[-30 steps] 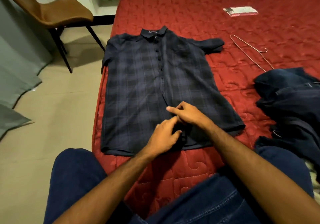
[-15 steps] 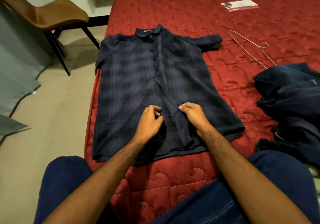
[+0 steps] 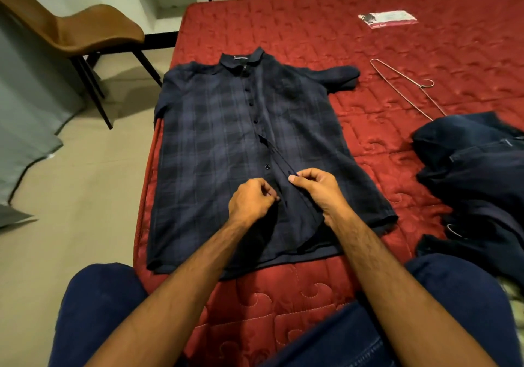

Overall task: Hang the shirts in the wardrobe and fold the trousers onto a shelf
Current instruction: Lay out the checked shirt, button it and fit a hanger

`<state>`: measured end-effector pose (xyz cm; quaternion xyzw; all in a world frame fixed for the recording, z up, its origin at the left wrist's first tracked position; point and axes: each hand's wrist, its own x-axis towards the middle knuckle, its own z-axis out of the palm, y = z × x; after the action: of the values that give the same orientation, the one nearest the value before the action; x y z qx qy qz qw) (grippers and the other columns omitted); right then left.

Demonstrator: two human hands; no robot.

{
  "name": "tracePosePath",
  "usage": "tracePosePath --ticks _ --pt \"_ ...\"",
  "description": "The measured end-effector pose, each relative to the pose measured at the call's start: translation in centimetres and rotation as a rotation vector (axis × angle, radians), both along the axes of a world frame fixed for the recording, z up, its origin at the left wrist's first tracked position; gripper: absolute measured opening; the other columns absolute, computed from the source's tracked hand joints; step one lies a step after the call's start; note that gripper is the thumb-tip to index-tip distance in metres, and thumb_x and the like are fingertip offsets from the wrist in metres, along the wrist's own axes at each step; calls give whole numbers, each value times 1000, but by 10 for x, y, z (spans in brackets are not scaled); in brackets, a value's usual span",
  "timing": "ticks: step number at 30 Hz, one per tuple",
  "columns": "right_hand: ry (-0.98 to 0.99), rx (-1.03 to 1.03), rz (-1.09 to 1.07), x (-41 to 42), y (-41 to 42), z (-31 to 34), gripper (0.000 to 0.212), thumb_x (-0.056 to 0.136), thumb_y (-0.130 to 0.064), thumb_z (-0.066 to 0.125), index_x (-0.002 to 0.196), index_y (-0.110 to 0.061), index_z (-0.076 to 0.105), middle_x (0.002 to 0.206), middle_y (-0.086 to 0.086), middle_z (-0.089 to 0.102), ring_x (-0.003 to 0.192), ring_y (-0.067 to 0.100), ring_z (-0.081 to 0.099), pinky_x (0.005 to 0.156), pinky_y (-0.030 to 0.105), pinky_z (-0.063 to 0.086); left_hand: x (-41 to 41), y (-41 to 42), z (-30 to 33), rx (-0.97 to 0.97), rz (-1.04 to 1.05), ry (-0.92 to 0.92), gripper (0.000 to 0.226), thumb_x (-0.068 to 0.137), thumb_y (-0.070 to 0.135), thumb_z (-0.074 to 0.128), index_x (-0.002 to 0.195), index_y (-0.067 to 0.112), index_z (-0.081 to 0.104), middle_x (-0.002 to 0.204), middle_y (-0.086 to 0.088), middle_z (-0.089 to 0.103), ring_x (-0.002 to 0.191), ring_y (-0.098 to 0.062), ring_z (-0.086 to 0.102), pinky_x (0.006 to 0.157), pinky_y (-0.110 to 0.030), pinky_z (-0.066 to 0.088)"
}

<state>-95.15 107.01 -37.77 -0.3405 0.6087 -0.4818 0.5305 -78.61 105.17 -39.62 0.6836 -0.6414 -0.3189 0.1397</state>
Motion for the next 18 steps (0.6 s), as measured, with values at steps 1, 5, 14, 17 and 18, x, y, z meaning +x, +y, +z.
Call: tracePosePath --ticks 1,5,14,17,18 --pt "23 2 -1 0 1 0 13 83 -2 75 80 -8 64 67 0 62 54 0 58 55 15 49 0 0 0 4 5 3 6 81 32 73 77 30 68 77 14 70 75 -15 70 68 -36 61" --pt "86 -6 41 1 1 -1 15 86 6 67 91 -7 64 68 4 51 62 12 54 59 22 49 -1 1 -1 36 72 185 14 82 28 79 77 27 66 74 8 71 59 -11 68 52 -27 51" --pt "733 -183 137 37 18 -12 17 77 -10 65 84 -24 59 75 -7 55 74 15 57 68 30 45 7 7 -2 128 177 633 17 91 4 68 84 19 65 69 1 58 51 -8 47 39 -20 40" --pt "922 -215 156 34 22 -11 17 80 -7 57 91 -20 56 93 -1 56 89 25 59 71 41 47 10 9 -4 98 106 623 20 95 0 60 89 18 64 67 4 53 54 -8 46 42 -21 40" --pt "1000 -229 156 29 21 -11 16 82 -6 56 94 -18 56 98 3 56 91 30 59 70 44 46 10 9 -4 97 59 606 22 97 -2 55 95 17 67 68 7 52 52 -4 46 44 -21 40"
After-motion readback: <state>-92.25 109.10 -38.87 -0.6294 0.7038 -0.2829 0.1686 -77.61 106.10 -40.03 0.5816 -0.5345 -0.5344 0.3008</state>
